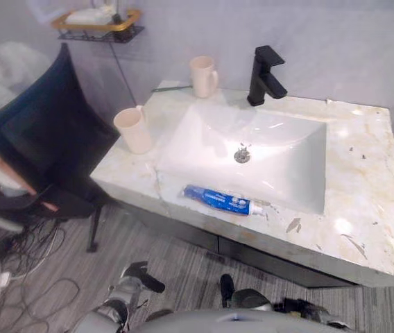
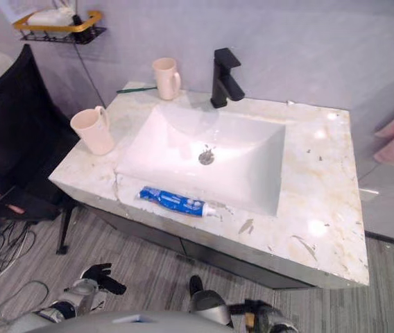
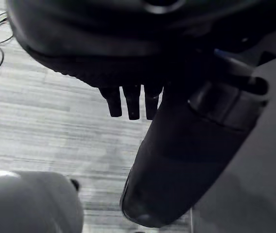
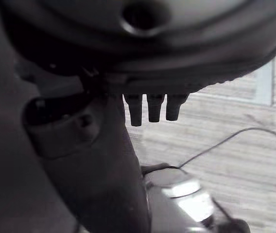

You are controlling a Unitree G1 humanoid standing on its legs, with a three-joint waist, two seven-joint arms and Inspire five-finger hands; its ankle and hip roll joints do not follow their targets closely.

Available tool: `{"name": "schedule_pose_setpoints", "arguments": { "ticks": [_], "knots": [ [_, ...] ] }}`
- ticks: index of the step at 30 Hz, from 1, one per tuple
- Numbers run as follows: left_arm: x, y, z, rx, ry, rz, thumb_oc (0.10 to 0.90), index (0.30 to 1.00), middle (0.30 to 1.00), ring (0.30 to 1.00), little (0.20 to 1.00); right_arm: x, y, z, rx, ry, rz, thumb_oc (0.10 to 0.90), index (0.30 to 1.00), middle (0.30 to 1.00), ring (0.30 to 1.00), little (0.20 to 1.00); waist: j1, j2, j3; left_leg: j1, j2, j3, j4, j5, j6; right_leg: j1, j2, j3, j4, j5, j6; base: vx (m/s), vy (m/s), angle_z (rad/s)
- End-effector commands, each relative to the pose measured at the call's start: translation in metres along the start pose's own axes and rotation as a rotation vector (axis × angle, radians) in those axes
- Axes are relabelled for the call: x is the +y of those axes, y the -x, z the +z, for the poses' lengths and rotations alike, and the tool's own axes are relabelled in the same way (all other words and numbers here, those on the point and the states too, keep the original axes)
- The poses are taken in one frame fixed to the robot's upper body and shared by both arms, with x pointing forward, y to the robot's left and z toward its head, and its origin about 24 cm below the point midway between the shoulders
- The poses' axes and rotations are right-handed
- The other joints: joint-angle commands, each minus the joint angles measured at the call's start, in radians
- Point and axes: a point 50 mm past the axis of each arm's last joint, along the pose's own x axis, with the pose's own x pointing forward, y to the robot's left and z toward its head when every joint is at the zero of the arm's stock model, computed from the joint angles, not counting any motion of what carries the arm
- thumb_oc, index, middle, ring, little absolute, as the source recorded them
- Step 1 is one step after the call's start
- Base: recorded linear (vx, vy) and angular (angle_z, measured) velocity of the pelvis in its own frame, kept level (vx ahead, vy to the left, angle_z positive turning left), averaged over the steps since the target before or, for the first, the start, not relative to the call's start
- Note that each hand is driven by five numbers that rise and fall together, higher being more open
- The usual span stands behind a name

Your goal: Organize the bathroom.

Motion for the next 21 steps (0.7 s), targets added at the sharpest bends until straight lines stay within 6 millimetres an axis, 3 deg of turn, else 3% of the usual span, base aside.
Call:
{"name": "schedule_pose_setpoints", "arguments": {
  "ticks": [1,3,6,8,11,13,14,16,18,19,20,21],
  "knots": [
    [0.026,-0.001,-0.005,-0.004,0.067,0.119,0.8,0.9,0.9,0.9,0.9,-0.001,0.0,-0.012,0.0,-0.023,0.016,0.8,0.9,0.9,0.9,0.9,0.02,-0.041,-0.013,0.053,-0.021,-0.086,-0.152,0.018,0.088,-0.023,-0.019,0.036,0.089,-0.074,0.135,0.05,0.406,-1.05],
    [0.028,0.0,-0.015,0.015,0.096,0.13,0.8,0.9,0.9,0.9,0.9,0.001,0.0,-0.007,-0.03,-0.012,0.024,0.8,0.9,0.9,0.9,0.9,0.025,-0.034,-0.021,0.085,-0.026,-0.141,-0.225,-0.002,0.085,-0.04,-0.025,0.065,0.101,-0.076,0.143,0.01,0.281,-1.07],
    [0.028,0.001,-0.019,0.03,0.115,0.132,0.8,0.9,0.9,0.9,0.9,0.001,0.0,-0.005,-0.04,-0.017,0.029,0.8,0.9,0.9,0.9,0.9,0.021,-0.025,-0.022,0.119,-0.033,-0.151,-0.274,-0.026,0.083,-0.054,-0.031,0.076,0.111,-0.076,0.151,-0.03,0.244,-1.24],
    [0.028,0.002,-0.028,0.062,0.114,0.114,0.8,0.9,0.9,0.9,0.9,0.005,0.0,-0.007,-0.077,-0.066,0.043,0.8,0.9,0.9,0.9,0.9,-0.007,0.004,-0.016,0.172,-0.043,-0.081,-0.38,-0.037,0.096,-0.106,-0.068,0.073,0.151,-0.069,0.195,-0.14,0.466,-0.75],
    [0.026,0.003,-0.035,0.082,0.114,0.108,0.8,0.9,0.9,0.9,0.9,0.012,0.001,-0.004,-0.11,-0.048,0.078,0.8,0.9,0.9,0.9,0.9,-0.018,0.006,-0.016,0.196,-0.067,-0.052,-0.458,-0.029,0.106,-0.128,-0.114,0.064,0.126,-0.025,0.238,-0.11,0.286,-0.52],
    [0.025,0.003,-0.037,0.085,0.107,0.11,0.8,0.9,0.9,0.9,0.9,0.013,0.001,-0.004,-0.118,-0.034,0.087,0.8,0.9,0.9,0.9,0.9,-0.015,0.004,-0.017,0.2,-0.07,-0.041,-0.473,-0.026,0.106,-0.134,-0.127,0.052,0.116,-0.011,0.248,-0.13,0.127,-0.46],
    [0.026,0.005,-0.047,0.104,0.092,0.128,0.8,0.9,0.9,0.9,0.9,0.02,0.002,0.003,-0.147,-0.009,0.127,0.8,0.9,0.9,0.9,0.9,0.017,-0.012,-0.019,0.197,-0.071,0.024,-0.492,-0.028,0.103,-0.149,-0.19,-0.067,0.08,0.034,0.276,-0.23,0.126,-0.57],
    [0.03,0.006,-0.052,0.109,0.086,0.141,0.8,0.9,0.9,0.9,0.9,0.024,0.002,0.008,-0.168,0.0,0.141,0.8,0.9,0.9,0.9,0.9,0.052,-0.017,-0.016,0.193,-0.06,0.069,-0.492,-0.023,0.099,-0.15,-0.218,-0.148,0.101,0.037,0.273,-0.22,0.029,-0.84],
    [0.032,0.007,-0.053,0.109,0.08,0.144,0.8,0.9,0.9,0.9,0.9,0.025,0.002,0.01,-0.174,0.003,0.145,0.8,0.9,0.9,0.9,0.9,0.063,-0.017,-0.014,0.19,-0.055,0.084,-0.492,-0.018,0.1,-0.149,-0.222,-0.17,0.121,0.027,0.268,-0.12,-0.016,-0.68],
    [0.035,0.007,-0.054,0.103,0.065,0.148,0.8,0.9,0.9,0.9,0.9,0.027,0.002,0.014,-0.181,0.005,0.149,0.8,0.9,0.9,0.9,0.9,0.078,-0.013,-0.012,0.182,-0.043,0.106,-0.492,-0.009,0.104,-0.147,-0.22,-0.192,0.159,-0.001,0.258,-0.2,-0.04,-0.29],
    [0.04,0.007,-0.054,0.098,0.075,0.158,0.8,0.9,0.9,0.9,0.9,0.028,0.002,0.017,-0.182,-0.003,0.155,0.8,0.9,0.9,0.9,0.9,0.1,0.003,-0.009,0.161,-0.015,0.133,-0.484,0.014,0.111,-0.13,-0.187,-0.205,0.263,-0.094,0.234,-0.25,-0.065,-0.33],
    [0.042,0.007,-0.053,0.1,0.083,0.164,0.8,0.9,0.9,0.9,0.9,0.029,0.002,0.018,-0.176,0.008,0.155,0.8,0.9,0.9,0.9,0.9,0.11,0.006,-0.012,0.148,-0.005,0.14,-0.478,0.024,0.115,-0.114,-0.173,-0.211,0.293,-0.129,0.224,-0.22,-0.097,-0.04]
  ]
}}
